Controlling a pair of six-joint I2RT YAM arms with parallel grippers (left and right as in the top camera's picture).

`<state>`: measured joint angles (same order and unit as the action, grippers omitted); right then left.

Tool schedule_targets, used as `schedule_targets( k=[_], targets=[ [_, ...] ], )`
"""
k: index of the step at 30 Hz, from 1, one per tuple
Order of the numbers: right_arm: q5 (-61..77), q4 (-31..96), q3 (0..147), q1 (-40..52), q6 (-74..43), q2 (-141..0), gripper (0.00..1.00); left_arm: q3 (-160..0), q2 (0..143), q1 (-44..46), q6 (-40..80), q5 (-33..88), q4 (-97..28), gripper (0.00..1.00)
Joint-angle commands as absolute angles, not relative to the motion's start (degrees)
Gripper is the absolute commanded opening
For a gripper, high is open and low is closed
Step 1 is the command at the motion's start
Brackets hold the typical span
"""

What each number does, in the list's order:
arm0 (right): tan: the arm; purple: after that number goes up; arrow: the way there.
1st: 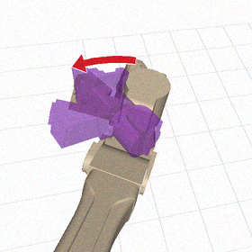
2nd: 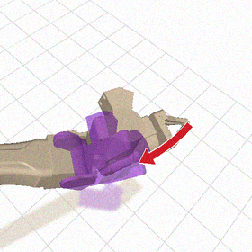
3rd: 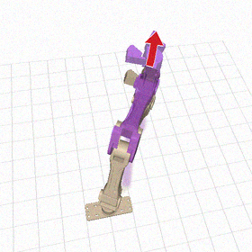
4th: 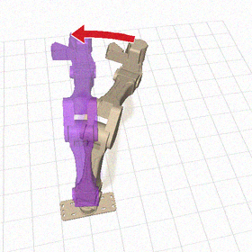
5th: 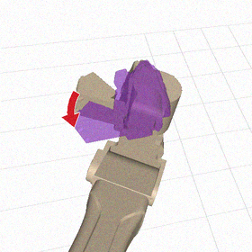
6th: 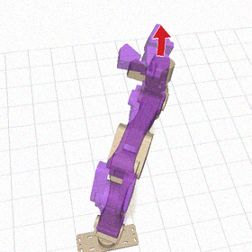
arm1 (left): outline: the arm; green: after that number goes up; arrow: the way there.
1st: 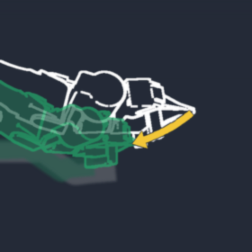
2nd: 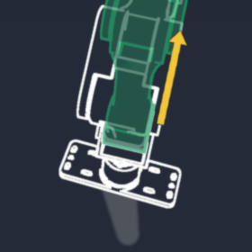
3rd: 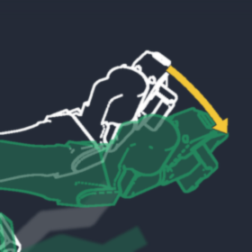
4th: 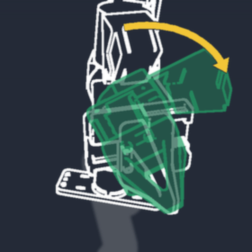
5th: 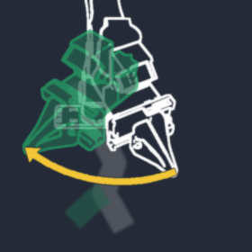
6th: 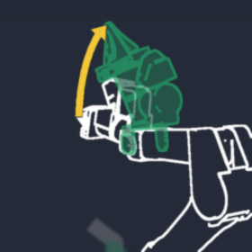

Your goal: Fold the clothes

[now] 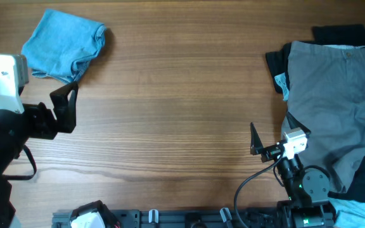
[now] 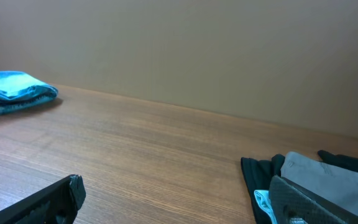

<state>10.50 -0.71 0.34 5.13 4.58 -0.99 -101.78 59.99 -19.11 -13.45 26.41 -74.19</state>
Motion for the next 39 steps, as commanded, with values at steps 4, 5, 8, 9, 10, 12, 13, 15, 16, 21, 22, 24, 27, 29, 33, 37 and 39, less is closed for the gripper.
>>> schedule_targets(
  k=[4,5,8,9,10,12,13,15,16,21,22,24,27,29,33,37,39],
  targets=[
    [11.4,-1.0,0.3,4.8,4.5,-0.4,1.0,-101.7,59.7,-17.6,-14.6,25.4,-74.3,1.0],
    [11.4,-0.9,0.3,4.8,4.5,-0.4,1.0,-101.7,59.6,-17.5,-14.6,24.5,-75.3,1.0],
    [11.4,-0.9,0.3,4.8,4.4,-0.4,1.0,-101.0,58.6,-17.4,-14.6,24.1,-81.0,1.0],
    [11.4,-1.0,0.3,4.8,4.5,-0.4,1.0,-100.2,58.0,-17.0,-14.6,24.1,-81.4,1.0],
    [11.4,-0.9,0.3,4.8,4.5,-0.4,1.0,-98.3,56.8,-16.1,-14.6,24.0,-81.3,1.0],
    [11.4,-1.0,0.3,4.8,4.5,-0.4,1.0,-94.7,54.8,-14.7,-14.6,22.3,-79.7,1.0],
    [11.4,-0.9,0.3,4.8,4.5,-0.4,1.0,-92.3,53.5,-14.1,-14.6,22.2,-77.3,1.0],
    [11.4,-0.9,0.3,4.8,4.5,-0.4,1.0,-85.8,50.2,-12.4,-14.6,22.7,-69.9,1.0],
    [11.4,-0.9,0.3,4.8,4.5,-0.4,1.0,-81.7,48.1,-11.4,-14.6,23.2,-65.3,1.0],
    [11.4,-1.0,0.3,4.8,4.5,-0.4,1.0,-57.2,36.3,-8.1,-14.5,27.7,-40.4,1.0],
    [11.4,-0.9,0.3,4.8,4.5,-0.4,0.99,-52.4,33.8,-7.4,-13.9,28.3,-35.5,1.0],
    [11.4,-0.9,0.3,4.8,4.4,-0.4,1.0,-43.0,28.4,-6.1,-11.0,28.3,-26.7,1.0],
    [11.4,-0.9,0.3,4.8,4.5,-0.4,1.0,-33.3,22.0,-5.2,-8.0,28.3,-18.8,1.0],
    [11.4,-1.0,0.3,4.8,4.5,-0.4,1.0,-27.9,18.1,-4.8,-7.0,28.3,-14.7,1.0],
    [11.4,-1.0,0.3,4.8,4.5,-0.4,1.0,-18.9,11.0,-4.6,-7.0,28.3,-9.4,1.0],
    [11.4,-0.9,0.3,4.8,4.5,-0.4,0.99,-12.5,5.8,-4.6,-7.0,28.3,-5.4,1.0],
    [11.4,-1.0,0.3,4.8,4.5,-0.4,1.0,-9.5,3.0,-4.6,-7.0,28.3,-3.3,1.0]
  ],
)
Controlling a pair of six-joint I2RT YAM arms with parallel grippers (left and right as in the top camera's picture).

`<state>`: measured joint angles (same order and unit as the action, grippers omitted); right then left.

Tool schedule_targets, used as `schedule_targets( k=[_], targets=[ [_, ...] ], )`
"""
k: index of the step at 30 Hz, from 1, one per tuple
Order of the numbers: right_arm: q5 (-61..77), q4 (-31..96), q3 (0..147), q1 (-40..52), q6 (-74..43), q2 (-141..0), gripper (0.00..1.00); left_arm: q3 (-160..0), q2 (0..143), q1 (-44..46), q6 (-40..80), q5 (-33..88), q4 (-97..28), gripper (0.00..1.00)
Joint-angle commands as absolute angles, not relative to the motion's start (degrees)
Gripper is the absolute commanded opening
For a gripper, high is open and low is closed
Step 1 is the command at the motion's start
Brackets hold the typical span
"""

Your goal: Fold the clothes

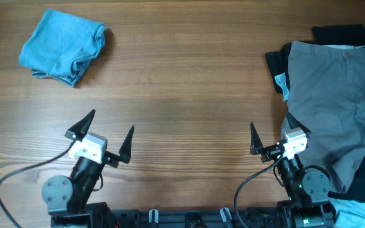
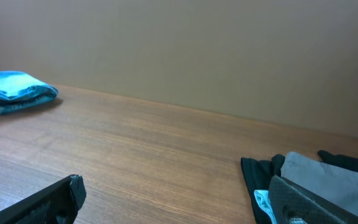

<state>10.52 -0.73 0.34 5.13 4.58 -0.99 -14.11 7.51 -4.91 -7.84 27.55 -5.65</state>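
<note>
A folded blue cloth (image 1: 62, 45) lies at the far left of the wooden table, and shows far off in the right wrist view (image 2: 14, 92). Grey trousers (image 1: 334, 95) are spread at the right over a black garment (image 1: 341, 33), with a light blue scrap (image 1: 282, 82) at their left edge. My left gripper (image 1: 106, 133) stands open and empty near the front edge, well below the blue cloth. My right gripper (image 1: 272, 130) is open and empty beside the trousers' left edge; its fingers (image 2: 48, 202) frame bare wood, with the grey trousers (image 2: 328, 174) at right.
The wooden table (image 1: 182, 88) stretches bare between the blue cloth and the pile at the right. A black rail with the arm bases (image 1: 189, 218) runs along the front edge. More dark cloth lies at the front right.
My left arm was at the table's left edge, its open gripper just below the blue cloth; now it sits low at the front, gripper still open. Right arm and clothes have not moved.
</note>
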Motion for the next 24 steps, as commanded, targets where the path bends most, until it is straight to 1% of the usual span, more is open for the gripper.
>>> schedule_targets(
  k=[1,6,11,24],
  targets=[
    [11.4,-0.9,0.3,4.8,4.5,-0.4,1.0,-7.4,1.0,-4.6,-7.0,28.3,-2.1,1.0],
    [11.4,-0.9,0.3,4.8,4.5,-0.4,1.0,-0.7,0.2,-4.6,-4.9,28.5,4.1,1.0],
    [11.4,-0.9,0.3,4.8,4.5,-0.4,1.0,-0.3,0.2,-4.4,-4.4,28.7,-2.5,1.0],
    [11.4,-1.0,0.3,4.8,4.5,-0.4,1.0,-0.3,0.3,-4.4,-4.4,28.7,-2.4,1.0]
  ],
)
